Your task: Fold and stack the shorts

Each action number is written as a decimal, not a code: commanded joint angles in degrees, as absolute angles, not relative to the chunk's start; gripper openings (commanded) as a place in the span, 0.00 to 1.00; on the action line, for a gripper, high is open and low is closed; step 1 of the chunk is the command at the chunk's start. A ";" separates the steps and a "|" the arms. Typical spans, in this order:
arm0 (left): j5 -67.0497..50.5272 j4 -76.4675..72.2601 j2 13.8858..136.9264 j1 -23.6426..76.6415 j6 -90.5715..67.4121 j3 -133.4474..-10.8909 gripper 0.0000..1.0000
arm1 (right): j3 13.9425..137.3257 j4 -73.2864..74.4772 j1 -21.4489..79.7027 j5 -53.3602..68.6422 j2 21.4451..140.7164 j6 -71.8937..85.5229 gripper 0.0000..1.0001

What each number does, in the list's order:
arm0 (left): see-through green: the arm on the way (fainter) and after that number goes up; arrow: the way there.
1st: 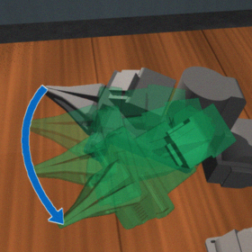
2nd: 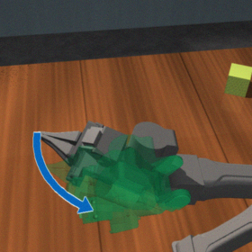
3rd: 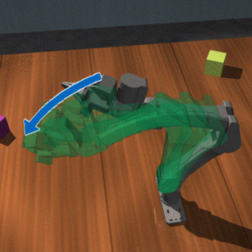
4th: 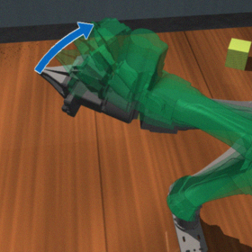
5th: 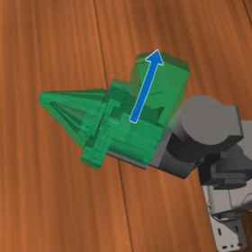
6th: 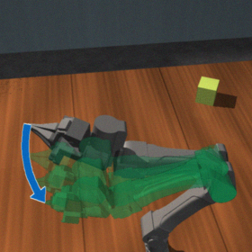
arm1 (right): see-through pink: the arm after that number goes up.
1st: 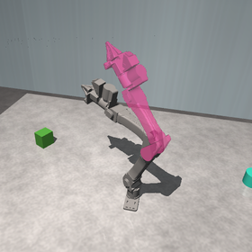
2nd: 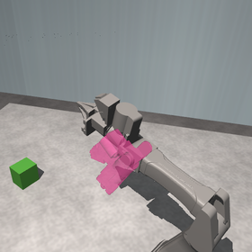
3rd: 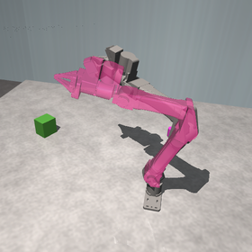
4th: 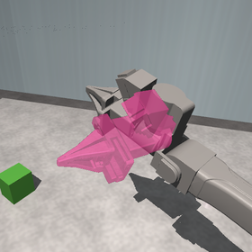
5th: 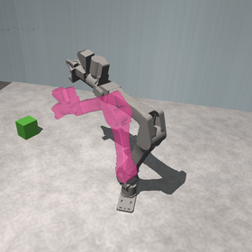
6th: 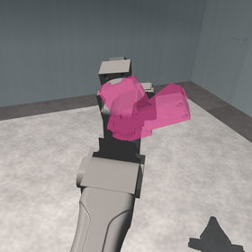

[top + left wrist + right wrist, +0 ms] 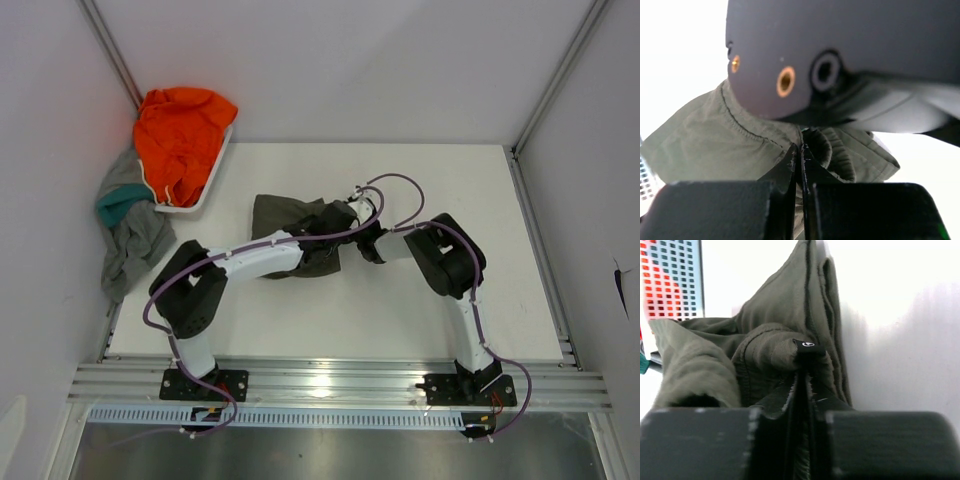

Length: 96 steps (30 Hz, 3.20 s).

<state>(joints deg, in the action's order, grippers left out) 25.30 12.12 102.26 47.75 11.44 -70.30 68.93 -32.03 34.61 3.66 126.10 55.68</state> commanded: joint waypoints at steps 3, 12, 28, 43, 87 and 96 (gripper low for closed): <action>19.96 16.25 104.32 45.44 6.51 -73.02 0.04 | 67.33 -31.29 33.93 3.34 126.30 55.02 0.20; 18.20 18.37 103.81 41.40 4.57 -73.48 0.04 | 66.09 -29.18 33.13 -1.85 120.15 50.98 0.34; 15.47 16.79 99.41 39.73 4.04 -72.16 0.16 | 63.20 -26.54 30.94 -6.59 113.65 47.72 0.47; -18.52 19.15 87.10 27.45 0.54 -71.62 0.90 | 58.89 -33.57 28.83 1.91 111.10 45.53 0.43; -26.72 16.35 78.40 7.38 5.10 -58.10 0.93 | 60.64 -28.31 35.42 9.14 115.23 50.63 0.36; -25.14 15.21 78.40 8.96 5.10 -56.08 0.96 | 69.96 -10.74 34.37 11.41 105.56 39.73 0.81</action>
<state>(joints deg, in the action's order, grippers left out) -25.50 17.65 79.48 8.16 3.57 -57.12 66.70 -17.91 35.57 10.22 109.95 45.28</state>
